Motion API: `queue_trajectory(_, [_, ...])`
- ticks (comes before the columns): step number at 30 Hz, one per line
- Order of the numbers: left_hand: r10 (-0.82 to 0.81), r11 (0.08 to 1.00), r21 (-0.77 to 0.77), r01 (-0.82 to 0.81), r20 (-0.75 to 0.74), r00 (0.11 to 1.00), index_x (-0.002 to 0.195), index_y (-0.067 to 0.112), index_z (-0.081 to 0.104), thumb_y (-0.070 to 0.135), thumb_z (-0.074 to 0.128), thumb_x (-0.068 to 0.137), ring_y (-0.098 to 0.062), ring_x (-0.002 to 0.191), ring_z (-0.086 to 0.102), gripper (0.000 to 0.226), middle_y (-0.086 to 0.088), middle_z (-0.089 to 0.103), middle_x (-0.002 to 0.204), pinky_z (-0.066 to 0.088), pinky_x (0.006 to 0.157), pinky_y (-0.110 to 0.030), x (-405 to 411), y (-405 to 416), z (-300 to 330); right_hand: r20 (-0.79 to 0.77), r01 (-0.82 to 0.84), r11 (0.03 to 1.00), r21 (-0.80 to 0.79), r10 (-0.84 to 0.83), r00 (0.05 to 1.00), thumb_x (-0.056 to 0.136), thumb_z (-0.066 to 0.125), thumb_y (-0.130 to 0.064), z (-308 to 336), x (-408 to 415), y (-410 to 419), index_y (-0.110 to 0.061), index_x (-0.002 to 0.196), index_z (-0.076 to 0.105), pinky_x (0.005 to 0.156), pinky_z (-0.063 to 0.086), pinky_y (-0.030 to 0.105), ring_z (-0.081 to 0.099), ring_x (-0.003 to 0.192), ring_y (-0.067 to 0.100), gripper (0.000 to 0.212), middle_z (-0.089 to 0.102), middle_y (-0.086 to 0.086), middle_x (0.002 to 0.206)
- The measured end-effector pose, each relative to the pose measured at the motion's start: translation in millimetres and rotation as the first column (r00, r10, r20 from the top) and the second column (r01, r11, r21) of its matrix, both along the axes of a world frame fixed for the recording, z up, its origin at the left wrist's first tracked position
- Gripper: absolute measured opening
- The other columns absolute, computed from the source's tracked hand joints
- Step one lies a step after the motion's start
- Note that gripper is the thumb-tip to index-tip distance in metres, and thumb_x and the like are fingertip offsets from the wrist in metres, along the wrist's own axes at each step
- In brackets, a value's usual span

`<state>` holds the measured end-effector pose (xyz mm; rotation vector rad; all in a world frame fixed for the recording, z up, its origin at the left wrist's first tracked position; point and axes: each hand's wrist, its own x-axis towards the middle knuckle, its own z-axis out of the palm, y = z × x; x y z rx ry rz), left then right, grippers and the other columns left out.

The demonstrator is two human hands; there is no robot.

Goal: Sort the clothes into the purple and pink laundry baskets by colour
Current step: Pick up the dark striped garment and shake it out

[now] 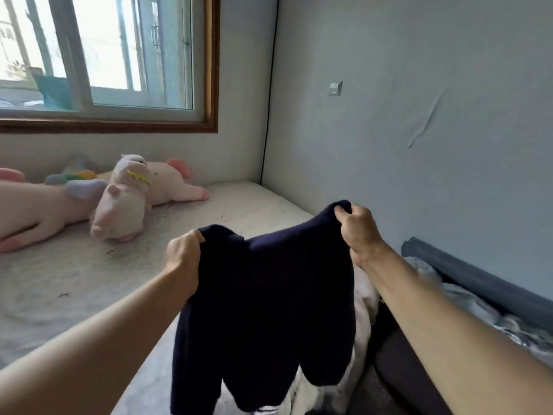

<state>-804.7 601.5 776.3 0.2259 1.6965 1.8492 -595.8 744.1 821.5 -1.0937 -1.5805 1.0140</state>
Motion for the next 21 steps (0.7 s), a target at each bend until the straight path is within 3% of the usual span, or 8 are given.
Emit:
queue_trajectory(3, [-0.037, 0.998, 0.038, 0.041, -0.086, 0.996, 0.070, 0.010, 0.061, 0.016, 0.066, 0.081, -0.019, 0.057, 0.049, 0.014, -0.008, 0.056, 0.069, 0.040, 0.052, -0.024, 12.8, -2.6, 32.6, 0.009, 0.091, 0.992, 0.091, -0.092, 0.996, 0.093, 0.049, -0.014, 32.5, 29.5, 1.6, -0.008, 0.080, 0.057, 0.074, 0.043, 0.038, 0.053, 0.078, 0.024, 0.017, 0.056, 0.006, 0.077])
queue_trajectory(5, [-0.055, 0.994, 0.080, 0.070, -0.180, 0.982, 0.082, 0.010, 0.066, 0.014, 0.072, 0.080, -0.013, 0.057, 0.050, 0.007, -0.003, 0.058, 0.069, 0.043, 0.049, -0.020, 22.3, -1.3, 51.0, -0.016, 0.140, 0.983, 0.122, -0.139, 0.990, 0.094, 0.048, -0.013, 52.7, 53.2, 3.0, -0.007, 0.080, 0.054, 0.070, 0.040, 0.033, 0.050, 0.075, 0.022, 0.016, 0.053, 0.005, 0.074])
queue_trajectory(9, [-0.022, 0.988, 0.140, 0.063, -0.276, 0.961, 0.097, 0.020, 0.066, 0.015, 0.069, 0.085, -0.011, 0.063, 0.052, 0.013, -0.003, 0.061, 0.077, 0.043, 0.059, -0.021, 42.5, 8.5, 79.1, -0.048, 0.232, 0.961, 0.149, -0.228, 0.973, 0.095, 0.048, -0.013, 84.0, 104.3, 6.8, -0.012, 0.069, 0.047, 0.067, 0.037, 0.032, 0.046, 0.073, 0.022, 0.026, 0.047, 0.003, 0.068])
queue_trajectory(11, [-0.013, 0.987, 0.145, 0.064, -0.328, 0.945, 0.088, 0.020, 0.067, 0.018, 0.065, 0.087, -0.013, 0.060, 0.051, 0.003, -0.002, 0.060, 0.072, 0.042, 0.060, -0.023, 50.7, 16.7, 89.5, -0.059, 0.264, 0.950, 0.165, -0.258, 0.964, 0.095, 0.047, -0.013, 96.5, 128.1, 7.7, -0.010, 0.071, 0.047, 0.066, 0.035, 0.032, 0.043, 0.072, 0.022, 0.024, 0.044, 0.004, 0.067])
queue_trajectory(14, [-0.043, 0.986, 0.128, 0.107, -0.428, 0.903, 0.071, 0.013, 0.062, 0.023, 0.060, 0.088, -0.020, 0.065, 0.049, 0.020, -0.005, 0.056, 0.068, 0.039, 0.065, -0.030, 66.9, 28.4, 107.7, -0.065, 0.320, 0.925, 0.203, -0.314, 0.947, 0.095, 0.047, -0.015, 114.1, 164.3, 8.3, -0.007, 0.085, 0.053, 0.066, 0.036, 0.031, 0.045, 0.073, 0.021, 0.014, 0.048, 0.009, 0.077])
queue_trajectory(18, [-0.074, 0.983, 0.105, 0.149, -0.517, 0.853, 0.077, 0.005, 0.065, 0.029, 0.060, 0.084, -0.023, 0.069, 0.053, 0.025, -0.008, 0.059, 0.070, 0.048, 0.071, -0.037, 85.8, 42.7, 135.6, -0.049, 0.394, 0.888, 0.235, -0.394, 0.918, 0.096, 0.046, -0.015, 136.2, 204.4, 10.8, -0.005, 0.091, 0.056, 0.065, 0.037, 0.028, 0.049, 0.076, 0.021, 0.015, 0.051, 0.010, 0.081])
queue_trajectory(21, [-0.090, 0.978, 0.119, 0.173, -0.506, 0.858, 0.070, 0.008, 0.066, 0.029, 0.060, 0.079, -0.025, 0.071, 0.060, 0.024, -0.010, 0.064, 0.074, 0.054, 0.081, -0.048, 94.1, 55.1, 146.2, -0.044, 0.451, 0.862, 0.230, -0.454, 0.890, 0.096, 0.046, -0.014, 147.9, 231.6, 14.3, 0.005, 0.101, 0.059, 0.073, 0.039, 0.030, 0.052, 0.083, 0.023, 0.023, 0.055, 0.011, 0.090])
